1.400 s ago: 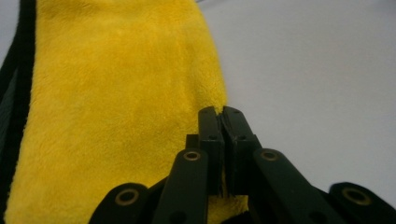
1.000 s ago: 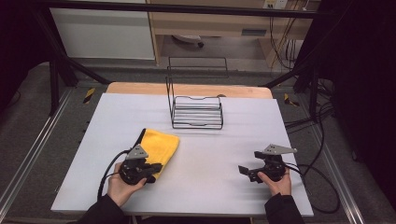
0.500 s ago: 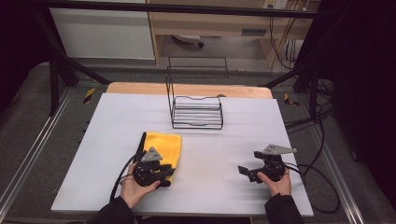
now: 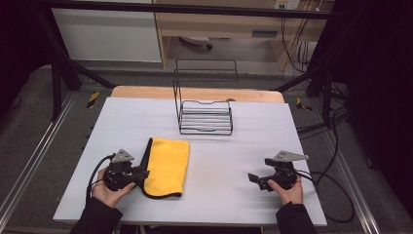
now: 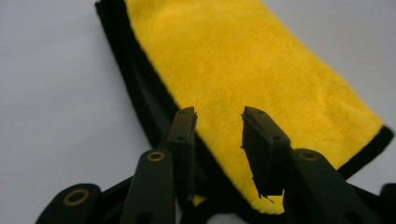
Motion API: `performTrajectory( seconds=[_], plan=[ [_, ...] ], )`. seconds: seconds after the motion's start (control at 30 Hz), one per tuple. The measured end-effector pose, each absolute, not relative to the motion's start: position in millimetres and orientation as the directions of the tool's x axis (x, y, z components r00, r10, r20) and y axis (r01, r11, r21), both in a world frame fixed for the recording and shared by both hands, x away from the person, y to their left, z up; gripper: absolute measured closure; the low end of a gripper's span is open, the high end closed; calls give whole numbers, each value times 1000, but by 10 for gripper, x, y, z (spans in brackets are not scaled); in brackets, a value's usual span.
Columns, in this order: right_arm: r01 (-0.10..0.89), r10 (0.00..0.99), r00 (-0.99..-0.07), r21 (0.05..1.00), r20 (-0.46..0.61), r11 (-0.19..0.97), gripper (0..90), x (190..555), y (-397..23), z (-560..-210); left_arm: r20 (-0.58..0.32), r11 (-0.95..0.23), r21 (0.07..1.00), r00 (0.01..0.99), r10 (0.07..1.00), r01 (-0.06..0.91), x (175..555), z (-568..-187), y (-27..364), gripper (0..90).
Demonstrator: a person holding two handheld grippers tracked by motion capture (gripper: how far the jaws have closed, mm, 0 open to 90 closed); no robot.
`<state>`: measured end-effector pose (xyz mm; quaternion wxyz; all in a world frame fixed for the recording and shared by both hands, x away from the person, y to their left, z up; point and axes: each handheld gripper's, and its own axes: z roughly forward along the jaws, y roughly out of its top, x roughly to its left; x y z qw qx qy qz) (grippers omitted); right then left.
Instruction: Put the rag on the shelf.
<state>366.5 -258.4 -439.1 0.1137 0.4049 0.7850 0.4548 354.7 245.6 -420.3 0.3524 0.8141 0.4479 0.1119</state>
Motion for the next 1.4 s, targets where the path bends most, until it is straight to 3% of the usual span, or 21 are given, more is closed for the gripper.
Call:
performTrajectory(
  seconds=[0.2, 0.37, 0.43, 0.77, 1.03, 1.1, 1.3, 1.4],
  plan=[
    [533, 739, -646, 806, 191, 257, 15, 3661, -2586, -4390, -138, -369, 642, 575, 807, 672, 3587, -4318, 2425, 714],
    [529, 737, -649, 809, 190, 257, 15, 3664, -2588, -4391, -144, -367, 625, 564, 813, 689, 3609, -4334, 2405, 868],
    [528, 737, -649, 809, 189, 258, 15, 3664, -2588, -4392, -142, -370, 626, 567, 811, 686, 3610, -4320, 2412, 886],
    [529, 737, -649, 808, 189, 259, 15, 3670, -2581, -4397, -109, -368, 667, 574, 811, 648, 3623, -4157, 2525, 895],
    [533, 739, -647, 805, 188, 262, 17, 3671, -2566, -4401, -102, -370, 641, 552, 827, 673, 3711, -4285, 2555, 891],
    [532, 744, -642, 805, 183, 261, 17, 3667, -2545, -4389, -91, -371, 659, 559, 824, 654, 3690, -4296, 2556, 878],
    [509, 752, -635, 828, 178, 234, 11, 3737, -2286, -4292, -76, -348, 683, 537, 840, 642, 3703, -4332, 2626, 594],
    [501, 751, -639, 831, 169, 240, 7, 3776, -2172, -4262, -81, -358, 684, 554, 829, 636, 3700, -4368, 2639, 556]
  ],
)
